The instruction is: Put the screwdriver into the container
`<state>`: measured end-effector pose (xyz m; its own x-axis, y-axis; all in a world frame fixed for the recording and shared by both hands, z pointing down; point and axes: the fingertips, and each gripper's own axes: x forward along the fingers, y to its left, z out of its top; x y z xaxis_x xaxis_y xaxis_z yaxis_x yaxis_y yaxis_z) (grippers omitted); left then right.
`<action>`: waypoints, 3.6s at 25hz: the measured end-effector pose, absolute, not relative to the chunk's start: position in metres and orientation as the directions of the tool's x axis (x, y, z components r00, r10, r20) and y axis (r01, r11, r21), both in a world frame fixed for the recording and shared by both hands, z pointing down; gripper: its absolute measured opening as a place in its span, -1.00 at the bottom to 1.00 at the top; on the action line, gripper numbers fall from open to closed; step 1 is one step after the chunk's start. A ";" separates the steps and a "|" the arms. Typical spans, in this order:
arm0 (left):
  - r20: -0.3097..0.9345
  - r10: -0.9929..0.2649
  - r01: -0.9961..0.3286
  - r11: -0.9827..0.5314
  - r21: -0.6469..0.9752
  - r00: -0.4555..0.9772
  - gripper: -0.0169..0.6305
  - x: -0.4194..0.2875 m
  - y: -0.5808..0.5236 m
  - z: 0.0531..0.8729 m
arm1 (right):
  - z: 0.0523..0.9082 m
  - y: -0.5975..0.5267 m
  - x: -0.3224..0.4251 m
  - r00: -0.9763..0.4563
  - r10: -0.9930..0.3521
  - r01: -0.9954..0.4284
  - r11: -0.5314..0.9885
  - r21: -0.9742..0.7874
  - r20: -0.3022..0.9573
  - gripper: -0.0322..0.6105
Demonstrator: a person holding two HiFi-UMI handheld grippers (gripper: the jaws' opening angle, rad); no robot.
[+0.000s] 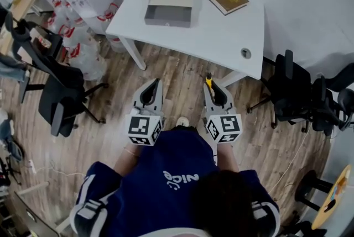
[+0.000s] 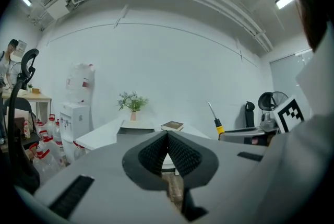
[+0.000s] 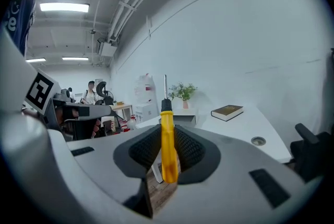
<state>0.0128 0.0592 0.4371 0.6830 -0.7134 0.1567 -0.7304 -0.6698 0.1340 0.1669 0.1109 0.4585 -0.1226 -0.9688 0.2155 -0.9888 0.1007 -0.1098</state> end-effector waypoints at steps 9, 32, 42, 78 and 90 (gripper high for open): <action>0.183 -0.711 -0.734 -0.667 0.131 0.679 -0.91 0.042 0.022 0.449 | 0.464 0.067 0.185 -0.156 -0.961 -0.982 0.127 -0.139 0.227 -0.61; 0.153 -0.598 -0.616 -0.775 0.139 0.787 -0.91 0.075 -0.278 0.454 | 0.463 -0.180 0.229 0.042 -0.964 -0.993 -0.068 -0.092 0.263 -0.61; 0.155 -0.603 -0.622 -0.766 0.163 0.783 -0.91 0.060 -0.334 0.457 | 0.471 -0.240 0.207 -0.037 -0.932 -0.997 0.059 0.050 0.360 -0.60; 0.199 -0.889 -0.909 -0.384 0.163 0.412 -0.91 -0.028 -0.337 0.453 | 0.643 -0.354 0.155 -0.236 -0.382 -0.693 0.711 0.121 0.893 -0.60; 0.196 -0.894 -0.906 -0.361 0.220 0.404 -0.91 -0.052 -0.328 0.459 | 0.659 -0.366 0.153 -0.217 -0.330 -0.721 0.688 0.077 0.919 -0.59</action>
